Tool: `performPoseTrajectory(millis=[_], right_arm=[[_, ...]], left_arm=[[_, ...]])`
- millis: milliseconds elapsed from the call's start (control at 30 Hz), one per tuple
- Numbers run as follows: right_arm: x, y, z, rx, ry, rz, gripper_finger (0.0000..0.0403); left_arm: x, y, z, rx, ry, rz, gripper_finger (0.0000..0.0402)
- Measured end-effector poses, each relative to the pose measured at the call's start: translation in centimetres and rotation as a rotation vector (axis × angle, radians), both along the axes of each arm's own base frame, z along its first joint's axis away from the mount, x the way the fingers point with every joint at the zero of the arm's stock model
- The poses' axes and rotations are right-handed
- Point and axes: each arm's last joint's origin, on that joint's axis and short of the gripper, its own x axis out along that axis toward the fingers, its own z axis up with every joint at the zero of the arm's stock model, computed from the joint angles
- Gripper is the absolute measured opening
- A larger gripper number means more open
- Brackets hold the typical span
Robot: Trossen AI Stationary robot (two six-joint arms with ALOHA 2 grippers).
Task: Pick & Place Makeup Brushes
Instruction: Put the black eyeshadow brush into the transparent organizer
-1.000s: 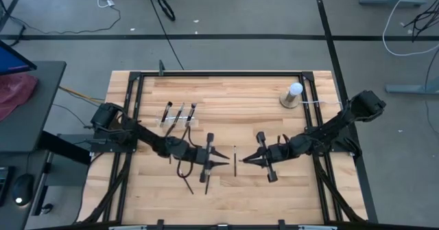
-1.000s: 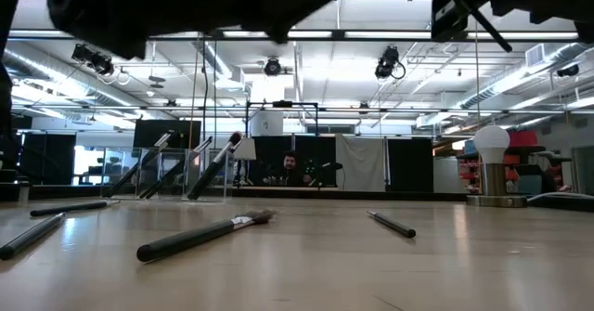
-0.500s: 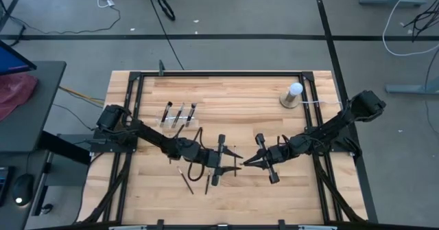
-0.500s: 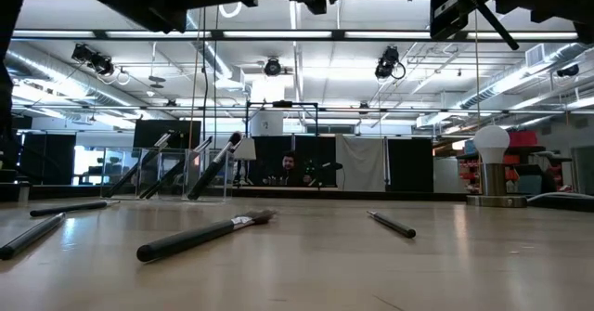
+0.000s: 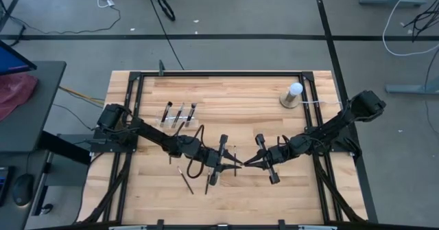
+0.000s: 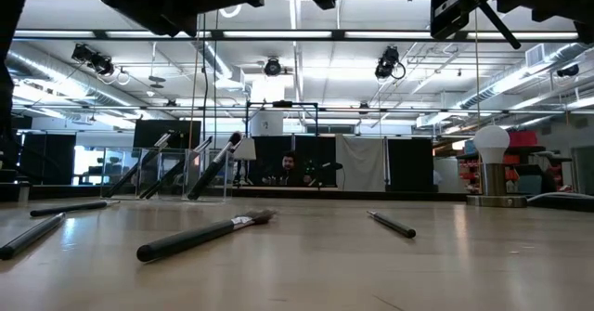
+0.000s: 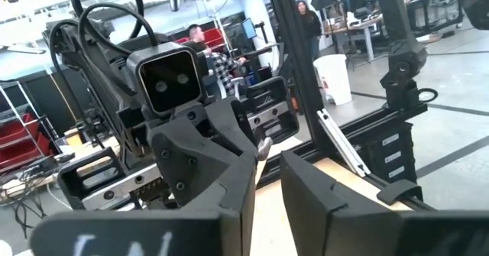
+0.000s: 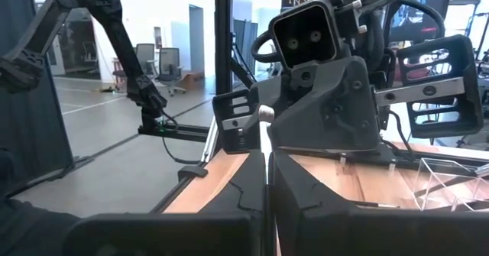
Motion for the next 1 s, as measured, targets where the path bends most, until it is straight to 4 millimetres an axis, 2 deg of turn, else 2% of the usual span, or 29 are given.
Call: performPoseTrajectory(millis=[367, 567, 733, 933, 1000], right_arm=[[0.00, -0.01, 0.00, 0.000, 0.000, -0.003, 0.0009], [0.00, -0.01, -0.01, 0.000, 0.001, -0.002, 0.0009], [0.00, 0.00, 0.00, 0.000, 0.001, -0.002, 0.0009], [0.00, 0.00, 0.00, 0.001, 0.002, -0.002, 0.0009], [0.00, 0.01, 0.00, 0.003, 0.004, -0.001, 0.0011]], left_arm=[[0.30, -0.12, 0.74, -0.007, -0.025, -0.005, 0.0099], [0.41, -0.06, 0.41, 0.011, 0.011, -0.001, 0.0101], [0.49, 0.19, 0.40, 0.012, 0.011, 0.005, 0.0083], [0.50, 0.22, 0.42, 0.026, 0.006, 0.000, 0.0020], [0.48, 0.15, 0.42, 0.039, 0.001, -0.035, 0.0012]])
